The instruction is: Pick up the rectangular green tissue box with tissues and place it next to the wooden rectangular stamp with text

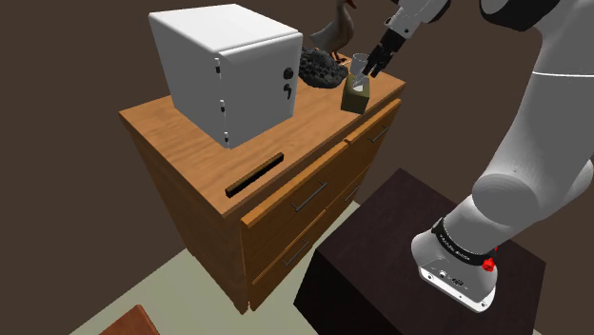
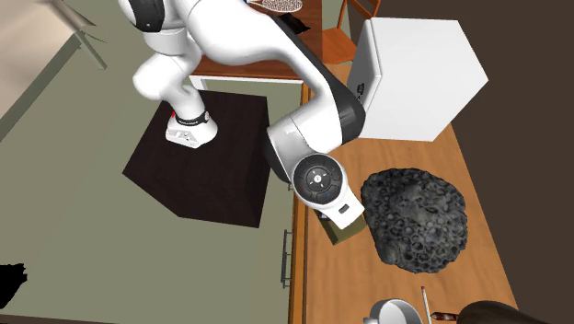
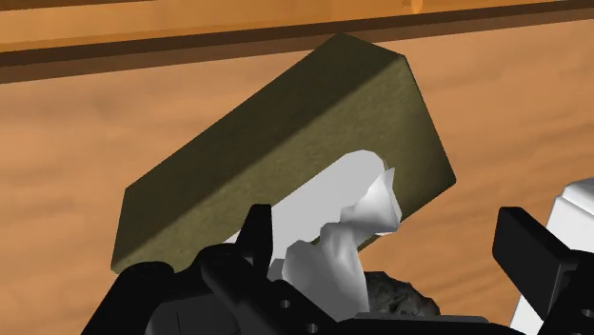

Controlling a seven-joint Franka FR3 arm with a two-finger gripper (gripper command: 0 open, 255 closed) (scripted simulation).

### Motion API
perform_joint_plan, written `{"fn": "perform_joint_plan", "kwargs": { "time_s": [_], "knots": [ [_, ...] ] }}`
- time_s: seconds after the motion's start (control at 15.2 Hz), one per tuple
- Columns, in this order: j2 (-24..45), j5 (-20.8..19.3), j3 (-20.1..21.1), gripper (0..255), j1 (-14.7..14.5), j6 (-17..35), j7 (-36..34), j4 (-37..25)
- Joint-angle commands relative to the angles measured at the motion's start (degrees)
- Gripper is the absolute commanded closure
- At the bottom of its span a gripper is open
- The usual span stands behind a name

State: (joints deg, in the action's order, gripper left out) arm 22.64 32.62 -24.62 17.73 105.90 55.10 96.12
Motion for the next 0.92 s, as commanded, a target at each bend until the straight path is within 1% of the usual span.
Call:
{"fn": "perform_joint_plan", "kwargs": {
  "time_s": [0.0, 0.13, 0.66, 0.73, 0.86],
  "knots": [
    [0.4, 0.3, 0.3, 0, -0.2, 1.0, 0.5, 0.7],
    [0.8, 0.8, 0.6, 0, -0.6, 2.6, 0.8, 1.9],
    [0.8, 0.8, 0.6, 0, -0.6, 2.6, 0.8, 1.9],
    [0.8, 0.8, 0.6, 255, -0.6, 2.6, 0.8, 1.9],
    [0.8, 0.8, 0.6, 255, -0.6, 2.6, 0.8, 1.9]
  ]
}}
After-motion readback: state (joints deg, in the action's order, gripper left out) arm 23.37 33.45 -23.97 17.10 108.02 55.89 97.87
